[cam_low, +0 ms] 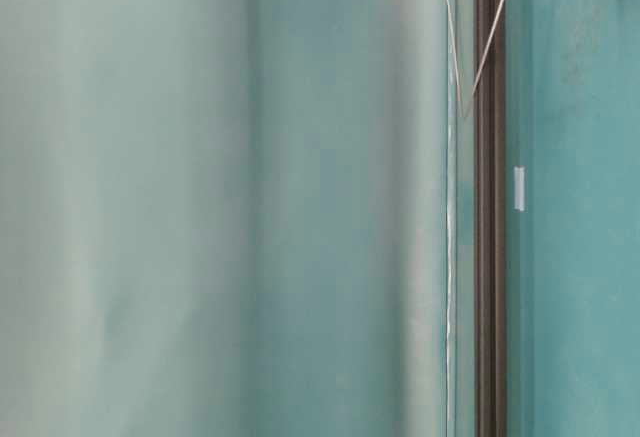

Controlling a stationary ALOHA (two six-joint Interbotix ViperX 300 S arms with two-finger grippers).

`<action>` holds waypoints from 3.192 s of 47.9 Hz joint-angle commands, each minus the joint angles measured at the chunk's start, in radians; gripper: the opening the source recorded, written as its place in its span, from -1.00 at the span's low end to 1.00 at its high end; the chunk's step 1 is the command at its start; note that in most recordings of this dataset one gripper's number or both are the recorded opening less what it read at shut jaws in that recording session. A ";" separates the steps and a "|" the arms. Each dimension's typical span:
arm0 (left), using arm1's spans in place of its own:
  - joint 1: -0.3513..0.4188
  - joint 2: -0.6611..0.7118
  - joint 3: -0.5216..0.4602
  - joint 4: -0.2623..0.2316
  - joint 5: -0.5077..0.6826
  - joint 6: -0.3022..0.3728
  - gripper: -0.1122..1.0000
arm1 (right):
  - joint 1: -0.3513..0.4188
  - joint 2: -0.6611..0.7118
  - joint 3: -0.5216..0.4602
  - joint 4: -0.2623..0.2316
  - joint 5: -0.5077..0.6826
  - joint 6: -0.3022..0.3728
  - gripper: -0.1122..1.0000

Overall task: Insert the wire through the hole in the metal fitting.
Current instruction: 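Move the right gripper toward the silver wire near the frame, then lower the right gripper around the wire end and close on it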

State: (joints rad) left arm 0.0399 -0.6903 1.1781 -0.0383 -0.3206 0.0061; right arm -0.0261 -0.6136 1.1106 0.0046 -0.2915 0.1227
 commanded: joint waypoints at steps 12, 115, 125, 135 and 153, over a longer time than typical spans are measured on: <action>0.003 0.215 -0.040 -0.002 -0.100 0.006 0.87 | -0.003 0.186 -0.072 0.002 -0.044 0.000 0.30; 0.005 0.350 -0.020 -0.002 -0.227 0.020 0.92 | 0.100 0.632 -0.258 0.000 0.080 0.224 0.30; 0.005 0.350 -0.017 -0.002 -0.225 0.018 0.92 | 0.100 0.640 -0.258 0.002 0.081 0.225 0.30; 0.005 0.350 -0.017 -0.002 -0.224 0.018 0.92 | 0.100 0.660 -0.259 0.002 0.080 0.225 0.30; 0.003 0.351 -0.017 -0.002 -0.222 0.018 0.92 | 0.100 0.672 -0.258 0.002 0.077 0.227 0.30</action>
State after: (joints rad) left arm 0.0414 -0.3344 1.1674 -0.0399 -0.5384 0.0261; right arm 0.0721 0.0644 0.8606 0.0046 -0.2086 0.3482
